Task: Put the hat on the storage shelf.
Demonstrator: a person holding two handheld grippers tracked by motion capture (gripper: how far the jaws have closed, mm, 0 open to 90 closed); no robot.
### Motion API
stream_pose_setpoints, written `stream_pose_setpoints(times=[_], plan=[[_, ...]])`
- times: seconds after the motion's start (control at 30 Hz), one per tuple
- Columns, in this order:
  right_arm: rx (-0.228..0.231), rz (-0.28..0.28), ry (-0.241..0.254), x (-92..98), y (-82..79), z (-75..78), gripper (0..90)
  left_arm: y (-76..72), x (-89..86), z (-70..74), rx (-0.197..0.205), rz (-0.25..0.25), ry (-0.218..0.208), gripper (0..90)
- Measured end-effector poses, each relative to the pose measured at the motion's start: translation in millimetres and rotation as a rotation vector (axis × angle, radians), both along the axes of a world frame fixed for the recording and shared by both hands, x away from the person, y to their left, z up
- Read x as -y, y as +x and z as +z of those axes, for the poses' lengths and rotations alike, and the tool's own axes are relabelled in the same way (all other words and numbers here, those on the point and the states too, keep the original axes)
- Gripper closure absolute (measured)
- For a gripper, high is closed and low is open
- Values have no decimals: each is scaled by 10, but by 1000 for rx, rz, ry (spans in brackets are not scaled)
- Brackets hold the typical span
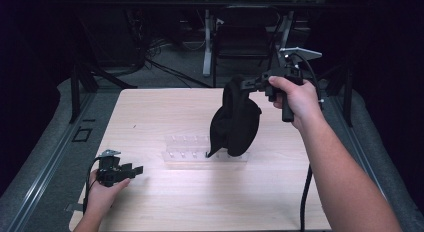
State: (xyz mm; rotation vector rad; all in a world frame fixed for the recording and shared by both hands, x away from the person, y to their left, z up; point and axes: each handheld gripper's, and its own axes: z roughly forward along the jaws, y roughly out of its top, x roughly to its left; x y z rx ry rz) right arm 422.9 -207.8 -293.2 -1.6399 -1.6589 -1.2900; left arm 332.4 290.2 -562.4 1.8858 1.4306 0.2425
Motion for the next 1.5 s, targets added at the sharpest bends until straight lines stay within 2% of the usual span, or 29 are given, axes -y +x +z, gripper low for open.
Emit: stream_pose_setpoints(times=[0.27,0.4,0.57,0.67,0.77,0.97,1.13,1.3,1.5], plan=[[-7,5,-9,-86,36,-37,875,-42,109,67,38,-30,11,438],[-8,3,-15,-130,46,-58,875,-75,202,116,65,-65,38,450],[-8,-9,9,-138,58,-92,874,-122,330,175,123,-116,63,461],[-8,-11,13,-137,53,-90,874,-154,406,218,162,-144,62,463],[0,-4,6,-150,39,-53,874,-171,484,264,180,-162,67,465],[11,-10,2,-178,24,2,874,-201,600,343,193,-205,73,465],[4,-19,-26,-173,39,-36,874,-222,669,395,215,-225,65,468],[2,-33,-23,-158,57,-81,874,-240,742,438,222,-253,65,476],[0,-11,-22,-192,64,-125,872,-255,863,512,242,-288,60,489]])
